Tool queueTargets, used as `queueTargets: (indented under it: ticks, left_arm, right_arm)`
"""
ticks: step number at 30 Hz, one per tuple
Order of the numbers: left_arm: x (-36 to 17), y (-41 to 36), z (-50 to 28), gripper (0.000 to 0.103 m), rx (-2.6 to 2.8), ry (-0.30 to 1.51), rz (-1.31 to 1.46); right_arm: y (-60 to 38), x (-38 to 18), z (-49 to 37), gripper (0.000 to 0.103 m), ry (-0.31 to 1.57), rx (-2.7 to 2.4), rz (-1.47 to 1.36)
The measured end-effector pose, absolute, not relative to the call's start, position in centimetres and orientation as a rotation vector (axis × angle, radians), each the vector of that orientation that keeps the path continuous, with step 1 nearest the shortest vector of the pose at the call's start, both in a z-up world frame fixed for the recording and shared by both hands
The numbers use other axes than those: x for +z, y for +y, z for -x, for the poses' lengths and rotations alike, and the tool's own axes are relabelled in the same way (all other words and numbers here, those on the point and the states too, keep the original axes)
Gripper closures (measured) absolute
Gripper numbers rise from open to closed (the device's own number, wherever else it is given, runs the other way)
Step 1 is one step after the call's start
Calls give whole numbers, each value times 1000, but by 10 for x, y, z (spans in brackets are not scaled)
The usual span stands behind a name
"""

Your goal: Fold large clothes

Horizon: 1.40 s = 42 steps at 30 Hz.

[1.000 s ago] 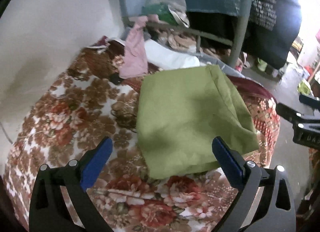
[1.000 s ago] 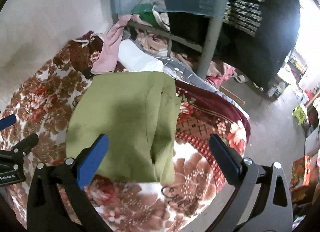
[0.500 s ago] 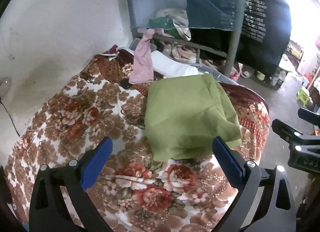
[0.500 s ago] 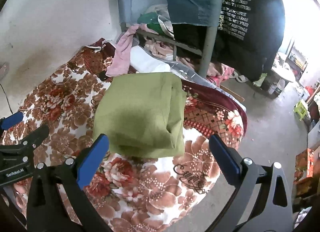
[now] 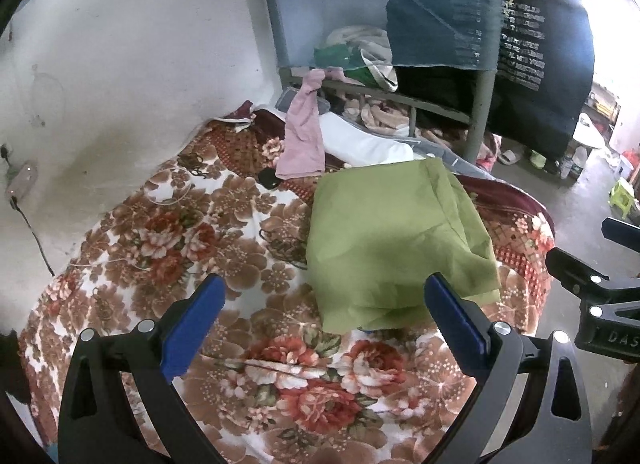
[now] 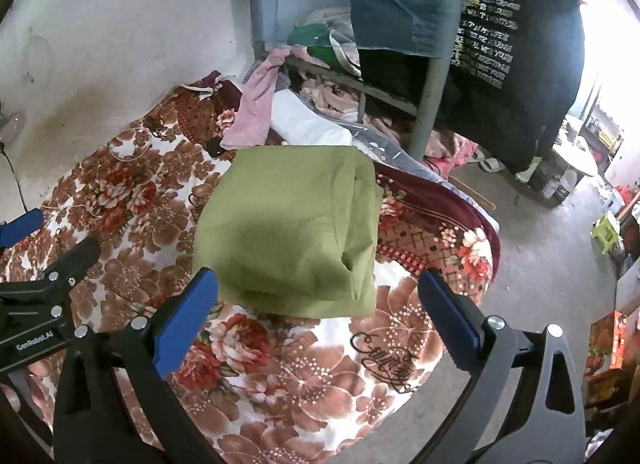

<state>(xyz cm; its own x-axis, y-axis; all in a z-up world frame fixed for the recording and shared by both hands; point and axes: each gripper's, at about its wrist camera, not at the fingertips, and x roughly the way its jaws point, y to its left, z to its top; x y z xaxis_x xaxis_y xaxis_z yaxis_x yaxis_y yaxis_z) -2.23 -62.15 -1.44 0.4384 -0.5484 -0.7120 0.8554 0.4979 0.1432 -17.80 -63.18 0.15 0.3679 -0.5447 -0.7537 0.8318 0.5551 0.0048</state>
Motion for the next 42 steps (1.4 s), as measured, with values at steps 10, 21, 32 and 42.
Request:
queueTargets:
  ticks: [10, 21, 32, 42]
  left_arm:
    - [-25, -642, 26, 5, -892, 635, -560]
    - [-24, -652, 37, 5, -888, 612, -581]
    - [-22, -648, 38, 5, -883, 627, -557]
    - [-19, -647, 39, 5, -872, 622, -526]
  right_arm:
    - [-653, -13, 174, 5, 793, -876, -419]
    - [-663, -22, 179, 5, 814, -841, -430]
    - [-663, -35, 181, 5, 849, -817, -438]
    - [-664, -35, 182, 5, 855, -820, -427]
